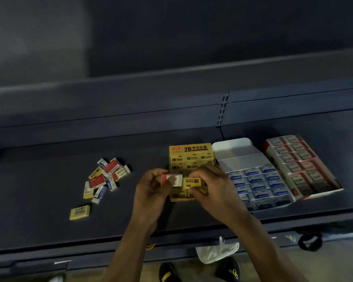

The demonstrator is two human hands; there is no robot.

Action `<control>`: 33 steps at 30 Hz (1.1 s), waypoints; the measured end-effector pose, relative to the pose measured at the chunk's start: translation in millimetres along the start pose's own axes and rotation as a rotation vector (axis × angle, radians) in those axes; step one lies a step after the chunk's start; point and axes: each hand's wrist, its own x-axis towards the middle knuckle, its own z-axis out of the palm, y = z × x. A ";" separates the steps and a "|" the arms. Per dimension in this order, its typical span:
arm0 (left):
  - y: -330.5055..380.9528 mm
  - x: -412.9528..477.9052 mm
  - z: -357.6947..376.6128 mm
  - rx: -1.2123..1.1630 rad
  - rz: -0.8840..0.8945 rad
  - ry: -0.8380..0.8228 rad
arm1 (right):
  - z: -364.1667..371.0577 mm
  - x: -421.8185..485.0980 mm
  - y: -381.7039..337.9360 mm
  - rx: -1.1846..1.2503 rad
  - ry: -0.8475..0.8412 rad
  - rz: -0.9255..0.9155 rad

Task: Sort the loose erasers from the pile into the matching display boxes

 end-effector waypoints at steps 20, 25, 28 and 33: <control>-2.0 6.6 13.1 0.193 -0.015 0.053 | -16.6 -1.1 31.3 0.125 -0.132 0.003; -5.9 8.6 4.3 0.346 -0.012 0.082 | -3.8 1.4 30.0 0.124 -0.167 0.013; -6.9 7.4 1.0 0.370 -0.015 0.089 | 4.3 1.9 28.5 0.104 -0.101 -0.049; -10.2 4.5 -1.6 0.396 -0.026 0.082 | 2.5 5.7 19.0 -0.050 -0.094 -0.139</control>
